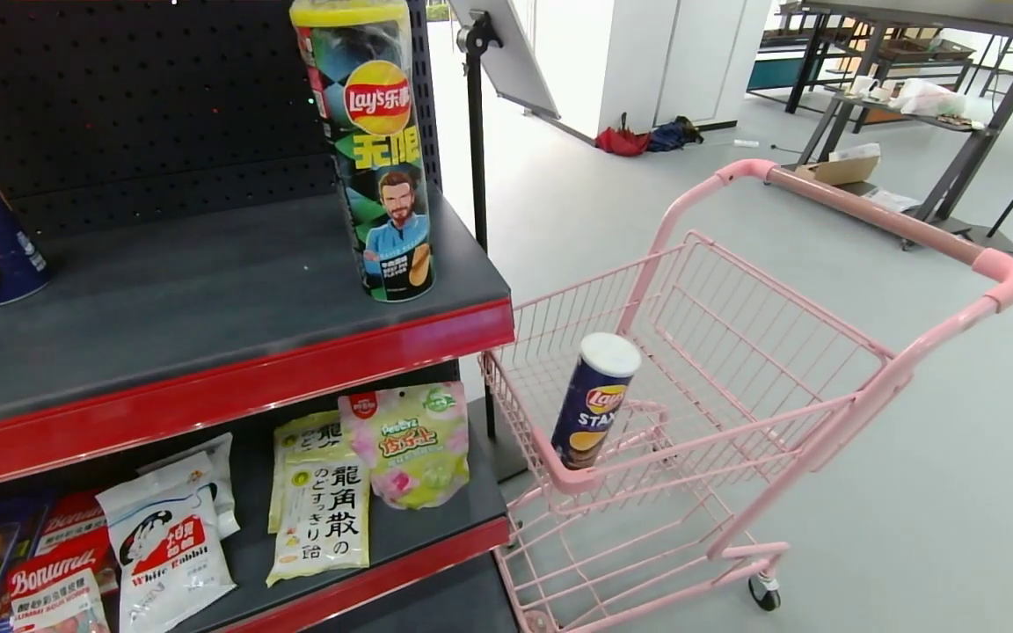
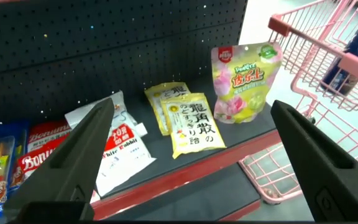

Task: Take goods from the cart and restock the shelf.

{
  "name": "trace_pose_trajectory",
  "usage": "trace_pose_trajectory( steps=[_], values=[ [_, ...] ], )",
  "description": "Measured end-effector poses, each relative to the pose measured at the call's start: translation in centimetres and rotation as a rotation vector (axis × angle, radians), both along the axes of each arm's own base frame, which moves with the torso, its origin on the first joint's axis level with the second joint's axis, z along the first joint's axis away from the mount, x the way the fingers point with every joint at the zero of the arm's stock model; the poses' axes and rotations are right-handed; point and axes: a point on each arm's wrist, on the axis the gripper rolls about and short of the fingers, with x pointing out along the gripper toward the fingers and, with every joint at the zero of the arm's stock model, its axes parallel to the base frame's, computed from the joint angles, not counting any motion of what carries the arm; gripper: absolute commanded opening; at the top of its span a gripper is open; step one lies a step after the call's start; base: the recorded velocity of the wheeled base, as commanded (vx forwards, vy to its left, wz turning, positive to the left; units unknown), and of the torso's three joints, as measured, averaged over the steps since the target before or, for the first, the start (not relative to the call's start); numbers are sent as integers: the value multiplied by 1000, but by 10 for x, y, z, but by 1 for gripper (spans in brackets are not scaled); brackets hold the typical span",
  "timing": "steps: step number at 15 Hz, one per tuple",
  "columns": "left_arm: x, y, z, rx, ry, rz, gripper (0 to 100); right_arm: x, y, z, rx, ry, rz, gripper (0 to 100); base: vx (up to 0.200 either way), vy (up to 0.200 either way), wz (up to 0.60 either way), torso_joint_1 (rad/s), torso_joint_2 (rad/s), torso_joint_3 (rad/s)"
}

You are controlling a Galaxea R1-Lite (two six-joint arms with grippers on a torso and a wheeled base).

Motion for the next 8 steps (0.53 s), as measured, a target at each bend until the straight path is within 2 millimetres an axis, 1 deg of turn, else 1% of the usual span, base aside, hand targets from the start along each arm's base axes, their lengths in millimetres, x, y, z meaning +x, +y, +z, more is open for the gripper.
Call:
trace_pose_trajectory(
  steps=[3, 8],
  values=[
    [0, 0, 0, 0, -1, 0, 100, 0, 0, 0, -2, -1, 4, 100, 0, 0, 0, -33, 116, 87],
    [0, 0, 0, -3, -1, 0, 100, 2, 0, 2, -43, 24, -1, 100, 0, 0, 0, 0, 0, 0]
  ],
)
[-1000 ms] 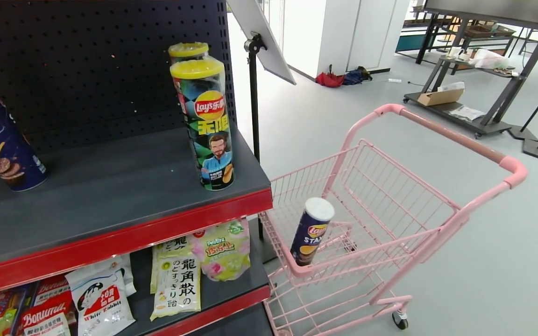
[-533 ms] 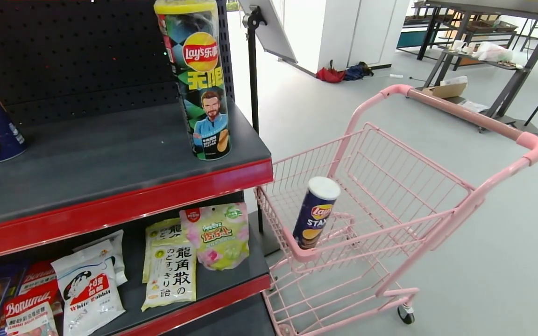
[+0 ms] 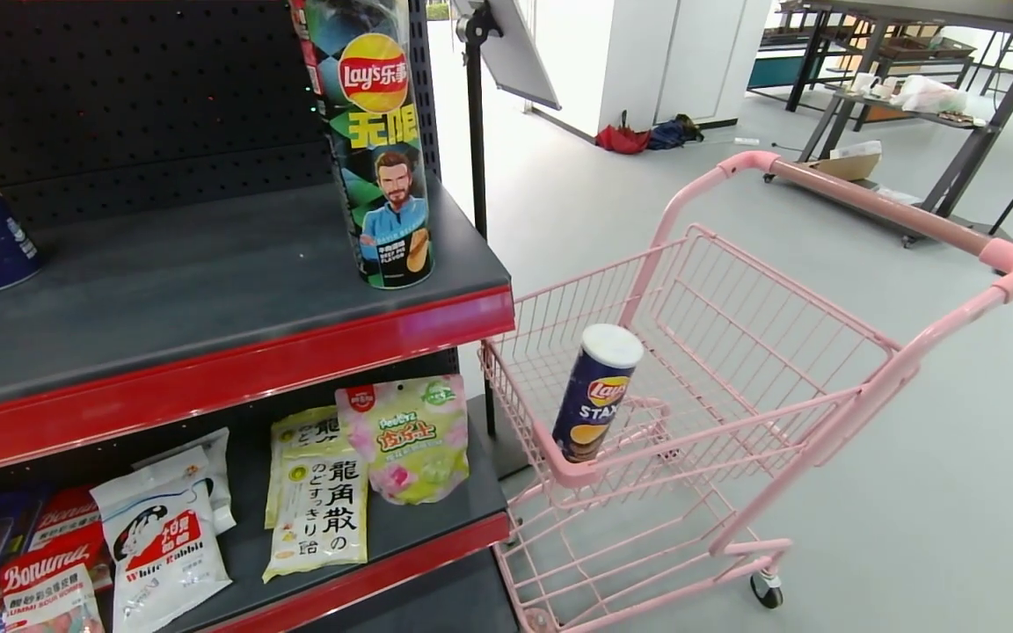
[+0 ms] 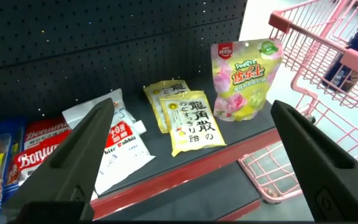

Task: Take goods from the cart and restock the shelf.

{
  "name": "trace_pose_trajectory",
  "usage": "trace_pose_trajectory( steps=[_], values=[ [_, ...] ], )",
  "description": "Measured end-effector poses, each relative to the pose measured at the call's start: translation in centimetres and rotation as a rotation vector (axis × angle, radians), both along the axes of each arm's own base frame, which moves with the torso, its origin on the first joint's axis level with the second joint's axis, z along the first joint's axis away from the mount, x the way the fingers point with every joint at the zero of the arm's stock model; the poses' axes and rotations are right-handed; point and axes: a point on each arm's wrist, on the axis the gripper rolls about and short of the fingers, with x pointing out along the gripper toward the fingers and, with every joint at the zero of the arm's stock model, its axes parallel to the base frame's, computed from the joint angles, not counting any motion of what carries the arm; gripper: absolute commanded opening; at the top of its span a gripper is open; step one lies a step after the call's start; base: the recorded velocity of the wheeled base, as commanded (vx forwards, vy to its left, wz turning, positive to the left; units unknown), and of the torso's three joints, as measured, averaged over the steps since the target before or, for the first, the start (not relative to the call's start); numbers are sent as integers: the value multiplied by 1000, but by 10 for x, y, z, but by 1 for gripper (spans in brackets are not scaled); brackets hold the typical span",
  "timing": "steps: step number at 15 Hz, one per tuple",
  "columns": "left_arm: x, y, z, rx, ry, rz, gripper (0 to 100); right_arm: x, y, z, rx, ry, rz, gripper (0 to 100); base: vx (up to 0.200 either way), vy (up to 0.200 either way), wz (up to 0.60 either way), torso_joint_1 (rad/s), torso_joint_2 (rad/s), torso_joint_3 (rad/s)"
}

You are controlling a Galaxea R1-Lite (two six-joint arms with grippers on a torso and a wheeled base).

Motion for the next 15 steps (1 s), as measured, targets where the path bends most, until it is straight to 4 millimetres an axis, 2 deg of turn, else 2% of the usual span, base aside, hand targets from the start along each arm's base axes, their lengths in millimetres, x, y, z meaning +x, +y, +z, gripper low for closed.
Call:
trace_pose_trajectory(
  steps=[4, 6, 8, 10, 12, 14, 15],
  values=[
    [0, 0, 0, 4, -1, 5, 100, -2, 0, 4, -6, -33, 22, 100, 0, 0, 0, 0, 0, 0],
    [0, 0, 0, 6, -1, 3, 100, -5, 1, 40, 37, -88, 41, 100, 0, 0, 0, 0, 0, 0],
    [0, 0, 0, 7, -1, 1, 100, 3, 1, 95, 67, -102, 86, 100, 0, 0, 0, 0, 0, 0],
    [0, 0, 0, 7, -2, 4, 100, 39, 3, 138, 93, -28, 140, 100, 0, 0, 0, 0, 0, 0],
    [0, 0, 0, 8, -2, 5, 100, 98, 10, 157, 132, 64, 213, 100, 0, 0, 0, 0, 0, 0],
    [0, 0, 0, 8, -2, 4, 100, 158, 27, 149, 156, 119, 308, 100, 0, 0, 0, 0, 0, 0],
    [0, 0, 0, 9, -2, 5, 100, 185, 39, 135, 159, 152, 371, 100, 0, 0, 0, 0, 0, 0]
  ],
)
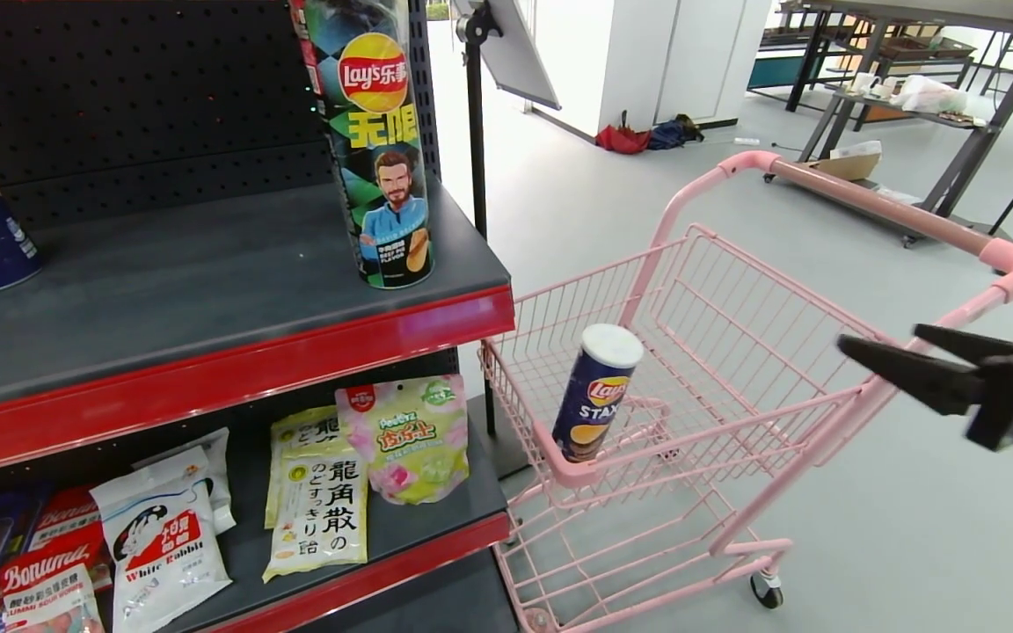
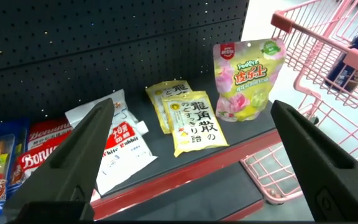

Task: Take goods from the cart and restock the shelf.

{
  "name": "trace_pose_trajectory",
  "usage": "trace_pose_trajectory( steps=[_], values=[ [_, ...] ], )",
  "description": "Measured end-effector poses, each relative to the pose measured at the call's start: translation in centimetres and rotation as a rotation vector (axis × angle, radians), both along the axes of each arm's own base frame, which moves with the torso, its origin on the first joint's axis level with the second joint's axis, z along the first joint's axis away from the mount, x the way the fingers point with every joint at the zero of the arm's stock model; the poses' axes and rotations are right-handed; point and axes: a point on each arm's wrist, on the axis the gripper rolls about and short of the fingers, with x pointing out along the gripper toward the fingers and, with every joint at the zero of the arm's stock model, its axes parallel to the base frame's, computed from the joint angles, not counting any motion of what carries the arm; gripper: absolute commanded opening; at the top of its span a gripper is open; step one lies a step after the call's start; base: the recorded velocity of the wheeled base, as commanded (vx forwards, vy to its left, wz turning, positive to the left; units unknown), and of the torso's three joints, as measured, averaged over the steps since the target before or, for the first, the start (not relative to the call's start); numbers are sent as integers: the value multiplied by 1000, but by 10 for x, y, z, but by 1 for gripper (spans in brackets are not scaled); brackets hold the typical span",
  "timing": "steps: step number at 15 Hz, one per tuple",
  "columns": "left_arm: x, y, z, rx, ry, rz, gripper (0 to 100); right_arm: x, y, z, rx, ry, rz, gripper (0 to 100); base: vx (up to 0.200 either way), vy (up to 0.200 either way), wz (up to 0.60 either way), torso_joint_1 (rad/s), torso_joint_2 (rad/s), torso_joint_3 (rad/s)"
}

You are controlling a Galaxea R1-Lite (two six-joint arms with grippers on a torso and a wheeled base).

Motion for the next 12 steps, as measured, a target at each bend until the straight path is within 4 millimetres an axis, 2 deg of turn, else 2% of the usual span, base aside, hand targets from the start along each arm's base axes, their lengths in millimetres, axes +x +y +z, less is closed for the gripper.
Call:
trace_pose_trajectory(
  steps=[2, 5, 8, 12],
  values=[
    [0, 0, 0, 1, 0, 0, 100, 36, 24, -34, -28, 66, 122, 100, 0, 0, 0, 0, 0, 0],
    [0, 0, 0, 7, 0, -2, 100, 58, 54, -74, -74, 157, 315, 100, 0, 0, 0, 0, 0, 0],
    [0, 0, 0, 7, 0, -2, 100, 62, 71, -92, -96, 225, 382, 100, 0, 0, 0, 0, 0, 0],
    [0, 0, 0, 8, 0, -2, 100, 76, 84, -102, -105, 252, 404, 100, 0, 0, 0, 0, 0, 0]
  ],
)
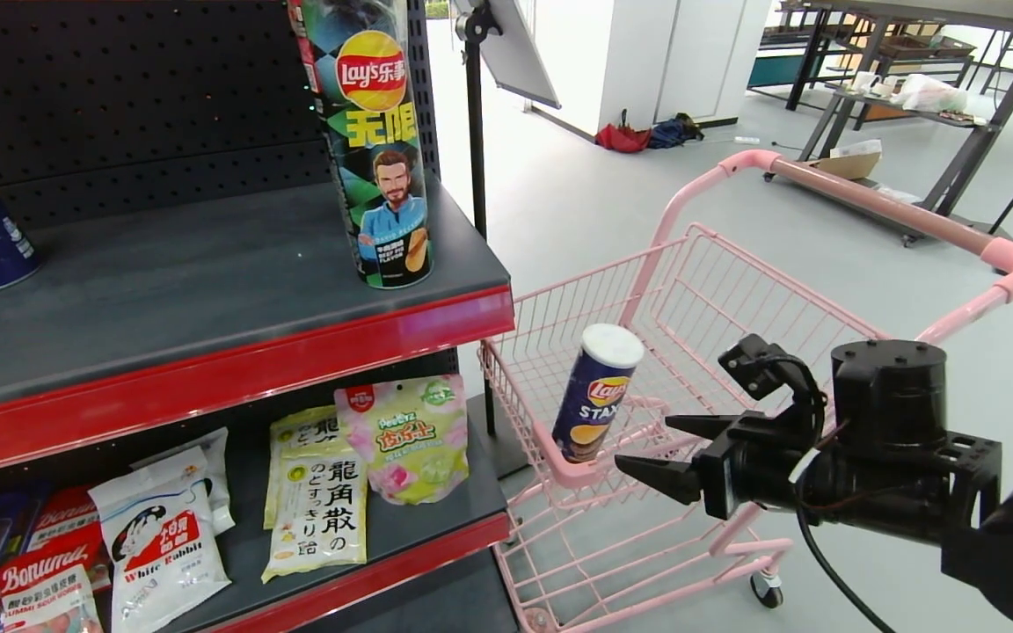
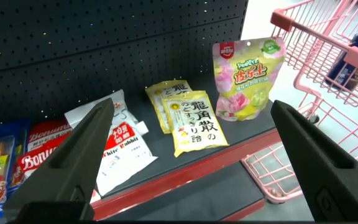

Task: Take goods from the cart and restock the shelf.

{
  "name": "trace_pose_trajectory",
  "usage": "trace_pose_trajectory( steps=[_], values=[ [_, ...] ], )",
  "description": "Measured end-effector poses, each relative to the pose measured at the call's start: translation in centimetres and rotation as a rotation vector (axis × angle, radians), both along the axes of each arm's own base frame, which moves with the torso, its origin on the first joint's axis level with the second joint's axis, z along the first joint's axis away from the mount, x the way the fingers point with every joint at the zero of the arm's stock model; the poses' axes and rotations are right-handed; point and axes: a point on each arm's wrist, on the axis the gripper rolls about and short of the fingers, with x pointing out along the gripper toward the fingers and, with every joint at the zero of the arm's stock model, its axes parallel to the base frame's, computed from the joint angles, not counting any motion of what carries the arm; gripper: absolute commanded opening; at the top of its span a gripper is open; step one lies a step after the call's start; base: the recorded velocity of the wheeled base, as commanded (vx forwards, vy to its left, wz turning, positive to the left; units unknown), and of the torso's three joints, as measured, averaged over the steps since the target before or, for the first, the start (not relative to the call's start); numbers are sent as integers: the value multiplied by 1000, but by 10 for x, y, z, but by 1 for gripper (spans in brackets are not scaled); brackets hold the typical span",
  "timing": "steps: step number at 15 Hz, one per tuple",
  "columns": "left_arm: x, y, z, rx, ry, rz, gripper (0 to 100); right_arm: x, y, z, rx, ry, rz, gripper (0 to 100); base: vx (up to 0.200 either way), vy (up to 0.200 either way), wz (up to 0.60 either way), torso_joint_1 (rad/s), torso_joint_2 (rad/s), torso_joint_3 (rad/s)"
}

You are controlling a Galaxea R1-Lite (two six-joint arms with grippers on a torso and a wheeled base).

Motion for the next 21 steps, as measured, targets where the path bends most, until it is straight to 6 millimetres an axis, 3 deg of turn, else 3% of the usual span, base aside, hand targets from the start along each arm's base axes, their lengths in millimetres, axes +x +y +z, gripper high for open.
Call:
trace_pose_trajectory(
  steps=[7, 21],
  values=[
    [0, 0, 0, 4, 0, -2, 100, 48, 20, -10, -2, -17, -27, 100, 0, 0, 0, 0, 0, 0],
    [0, 0, 0, 12, 0, -4, 100, 118, 39, -36, 11, -85, -104, 100, 0, 0, 0, 0, 0, 0]
  ],
)
